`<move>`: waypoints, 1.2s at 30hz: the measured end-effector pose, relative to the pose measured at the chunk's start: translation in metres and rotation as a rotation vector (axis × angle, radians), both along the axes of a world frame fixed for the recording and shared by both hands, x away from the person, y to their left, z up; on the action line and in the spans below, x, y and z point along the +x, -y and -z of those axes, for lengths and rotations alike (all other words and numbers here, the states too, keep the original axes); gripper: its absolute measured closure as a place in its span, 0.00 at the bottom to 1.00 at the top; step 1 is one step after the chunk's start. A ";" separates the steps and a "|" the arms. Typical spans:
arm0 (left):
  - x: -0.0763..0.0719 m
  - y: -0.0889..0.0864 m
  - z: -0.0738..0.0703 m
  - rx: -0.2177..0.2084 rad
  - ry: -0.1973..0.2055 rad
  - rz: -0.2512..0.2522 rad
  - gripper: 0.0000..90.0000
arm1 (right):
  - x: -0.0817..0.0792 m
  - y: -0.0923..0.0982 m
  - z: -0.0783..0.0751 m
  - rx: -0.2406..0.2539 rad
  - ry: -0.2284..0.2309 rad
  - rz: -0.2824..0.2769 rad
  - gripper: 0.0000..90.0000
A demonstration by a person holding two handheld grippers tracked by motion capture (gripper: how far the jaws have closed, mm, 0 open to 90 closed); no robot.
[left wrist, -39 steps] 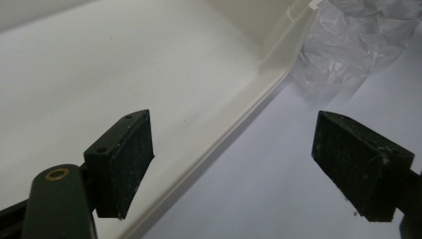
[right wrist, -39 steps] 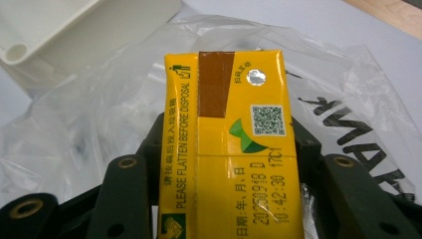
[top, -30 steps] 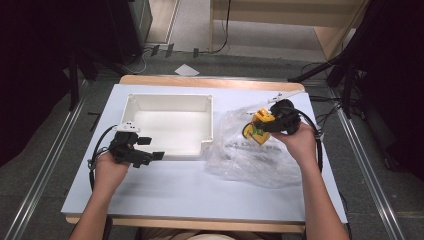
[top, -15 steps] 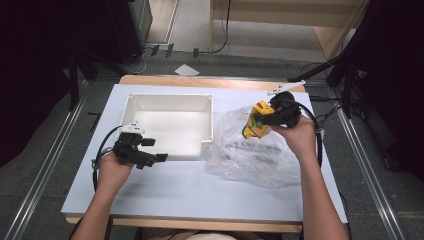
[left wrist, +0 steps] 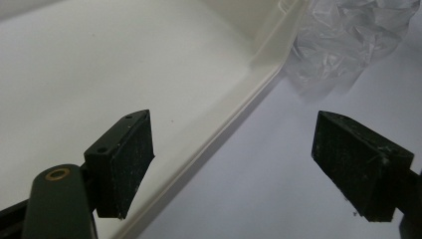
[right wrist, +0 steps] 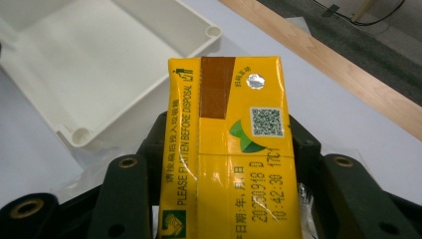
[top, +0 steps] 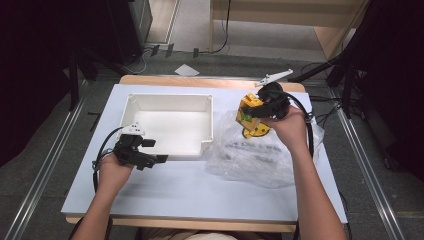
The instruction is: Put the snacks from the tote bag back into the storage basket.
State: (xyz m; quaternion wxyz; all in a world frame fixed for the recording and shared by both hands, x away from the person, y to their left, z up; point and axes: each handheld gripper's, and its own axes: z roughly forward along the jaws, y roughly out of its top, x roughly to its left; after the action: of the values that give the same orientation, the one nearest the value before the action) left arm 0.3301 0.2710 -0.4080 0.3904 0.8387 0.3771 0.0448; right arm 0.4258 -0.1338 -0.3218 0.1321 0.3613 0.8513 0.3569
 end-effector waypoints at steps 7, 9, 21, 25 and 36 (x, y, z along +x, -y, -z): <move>-0.001 0.004 0.001 -0.014 0.013 0.017 0.19 | 0.003 -0.014 -0.005 0.009 0.004 -0.041 0.59; 0.000 0.005 0.001 -0.009 0.009 0.019 0.19 | 0.005 -0.023 -0.007 0.004 -0.001 -0.048 0.59; 0.002 0.007 0.005 0.005 0.000 0.016 0.19 | 0.013 -0.046 -0.011 -0.018 0.003 -0.075 0.59; 0.004 0.006 0.007 0.005 -0.011 0.042 0.19 | 0.015 -0.050 -0.015 -0.018 0.007 -0.072 0.59; 0.003 -0.002 0.005 -0.016 0.029 0.003 0.19 | 0.022 -0.062 -0.027 -0.019 0.012 -0.087 0.59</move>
State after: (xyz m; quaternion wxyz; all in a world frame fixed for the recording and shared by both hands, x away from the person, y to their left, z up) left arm 0.3332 0.2732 -0.4131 0.4026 0.8353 0.3705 0.0533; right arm 0.4475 -0.0714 -0.2953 0.1248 0.3207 0.8687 0.3563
